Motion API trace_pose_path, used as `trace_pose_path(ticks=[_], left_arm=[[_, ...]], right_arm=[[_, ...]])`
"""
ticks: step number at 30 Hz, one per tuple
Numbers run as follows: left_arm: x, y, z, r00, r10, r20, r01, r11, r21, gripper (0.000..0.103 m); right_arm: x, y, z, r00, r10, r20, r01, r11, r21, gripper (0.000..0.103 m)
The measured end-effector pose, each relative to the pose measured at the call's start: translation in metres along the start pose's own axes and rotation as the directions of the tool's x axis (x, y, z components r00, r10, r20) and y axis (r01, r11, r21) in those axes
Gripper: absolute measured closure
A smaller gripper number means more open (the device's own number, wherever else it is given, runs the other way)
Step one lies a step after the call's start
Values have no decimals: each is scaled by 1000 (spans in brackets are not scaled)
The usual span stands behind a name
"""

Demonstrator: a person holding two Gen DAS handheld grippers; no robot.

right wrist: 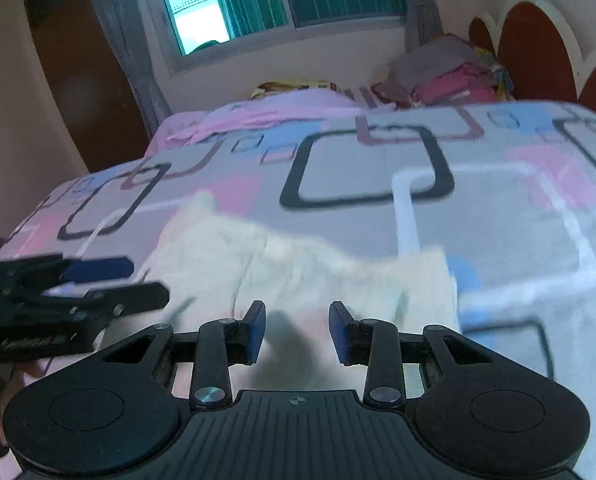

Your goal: Fold large clothes

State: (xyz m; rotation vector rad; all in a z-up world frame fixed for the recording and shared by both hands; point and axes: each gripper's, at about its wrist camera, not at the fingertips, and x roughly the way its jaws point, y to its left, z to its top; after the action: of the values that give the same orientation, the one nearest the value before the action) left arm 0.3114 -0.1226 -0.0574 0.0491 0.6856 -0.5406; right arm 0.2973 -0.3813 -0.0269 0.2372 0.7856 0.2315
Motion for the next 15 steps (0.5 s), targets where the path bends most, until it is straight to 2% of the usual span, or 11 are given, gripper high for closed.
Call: trace_pose_path(ticks=[3,7,10,12,15], left_arm=[[14,-14,-24,999,27,-46,-25,999,45,42],[28,-17,-25,996,50,-69,-46,997,57,42],[5,-19,-17,998,29,-64,-27,999,27,42],[-23,-18,-20,1000,3,-22,-3,1000,9,42],[-52,-22,-35,1000,-2,-9,2,1000,11,42]], right_arm=[[15,0,-19,999,-45,-21,45,999,-24,68],[24,-5,-26,997,-71,-26,71,997,12,68],[-5,-5,-20,999,-52,-9,52,996,70,68],[-34,-3,-22,1000,-15,25,14,999,48,68],[-65,3,-35,999,43,15,-43,999,27,68]])
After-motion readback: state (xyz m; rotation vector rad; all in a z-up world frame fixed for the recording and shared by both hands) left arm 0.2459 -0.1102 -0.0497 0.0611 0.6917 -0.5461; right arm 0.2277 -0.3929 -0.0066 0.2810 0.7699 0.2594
